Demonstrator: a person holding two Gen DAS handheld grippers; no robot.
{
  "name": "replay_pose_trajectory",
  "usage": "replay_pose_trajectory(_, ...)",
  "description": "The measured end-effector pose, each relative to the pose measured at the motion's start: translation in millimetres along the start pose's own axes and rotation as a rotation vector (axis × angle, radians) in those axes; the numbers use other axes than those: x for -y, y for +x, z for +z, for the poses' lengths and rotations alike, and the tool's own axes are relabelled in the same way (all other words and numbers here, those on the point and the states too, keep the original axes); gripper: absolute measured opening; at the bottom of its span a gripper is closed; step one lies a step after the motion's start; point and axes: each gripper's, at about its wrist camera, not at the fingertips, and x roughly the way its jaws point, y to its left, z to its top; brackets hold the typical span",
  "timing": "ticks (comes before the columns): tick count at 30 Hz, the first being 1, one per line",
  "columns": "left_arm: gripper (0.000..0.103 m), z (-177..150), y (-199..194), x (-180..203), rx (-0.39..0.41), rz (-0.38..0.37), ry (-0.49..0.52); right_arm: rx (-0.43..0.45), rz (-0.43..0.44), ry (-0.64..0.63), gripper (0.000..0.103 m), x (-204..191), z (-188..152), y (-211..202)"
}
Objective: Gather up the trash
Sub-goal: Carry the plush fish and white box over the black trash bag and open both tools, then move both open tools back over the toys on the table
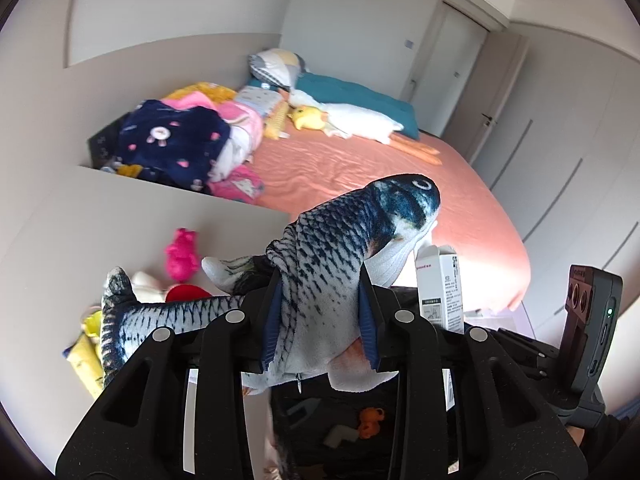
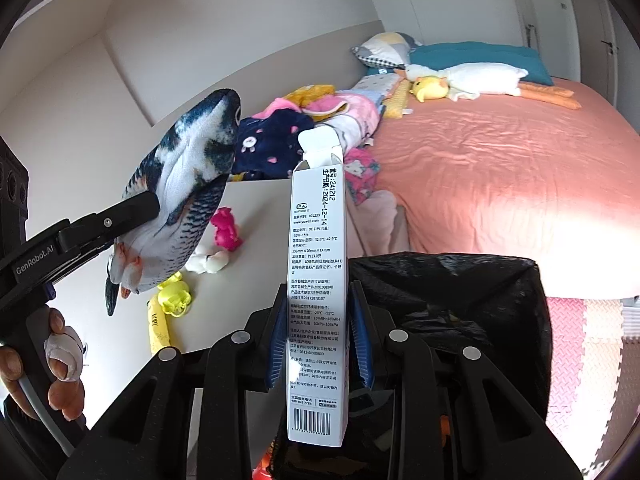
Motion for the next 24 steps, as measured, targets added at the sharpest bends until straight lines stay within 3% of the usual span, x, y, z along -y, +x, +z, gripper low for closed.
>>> replay_pose_trajectory(1, 0.042, 0.0, 4.5, 4.9, -0.013, -0.016, 0.01, 0.003, -0.006, 0.006, 0.032, 3.3, 0.0, -2.3)
replay_pose_trajectory(2, 0.055, 0.8, 8.7, 8.1, -0.027, -0.033, 0.017, 0.01, -0.017, 0.012, 0.032, 6.6, -0.6, -5.3)
replay_pose_trajectory(3, 0.078, 0.6, 13.7, 12.9, -0.045, -0.043, 0.03, 0.019, -0.037, 0.015, 0.036, 10.0, -0.5, -9.1)
replay_pose_trajectory(4, 0.092, 0.7, 15.7, 15.9, -0.042, -0.033, 0.038, 0.034, -0.069, 0.017, 0.059, 12.0, -0.8, -13.0)
replay_pose_trajectory(5, 0.097, 0.2, 15.9, 20.1, -0.018, -0.01, 0.047, 0.067, -0.118, 0.025, 0.075, 14.7, -1.2, -19.1)
replay_pose_trajectory(6, 0.097, -0.9, 15.9, 23.8, -0.001, 0.015, 0.052, 0.123, -0.167, 0.042, 0.092, 18.7, -2.4, -28.5)
replay_pose_trajectory(8, 0.097, 0.1, 20.1, 26.0, 0.002, 0.025, 0.04, 0.17, -0.187, 0.067, 0.092, 25.7, -1.6, -39.0)
replay_pose_trajectory(12, 0.097, 4.6, 24.9, 21.5, -0.006, 0.013, 0.0, 0.18, -0.209, 0.093, 0.092, 36.3, -0.7, -43.1)
replay_pose_trajectory(24, 0.097, 4.4, 28.4, 21.4, -0.018, 0.023, 0.006, 0.165, -0.196, 0.111, 0.092, 41.4, -1.2, -40.9)
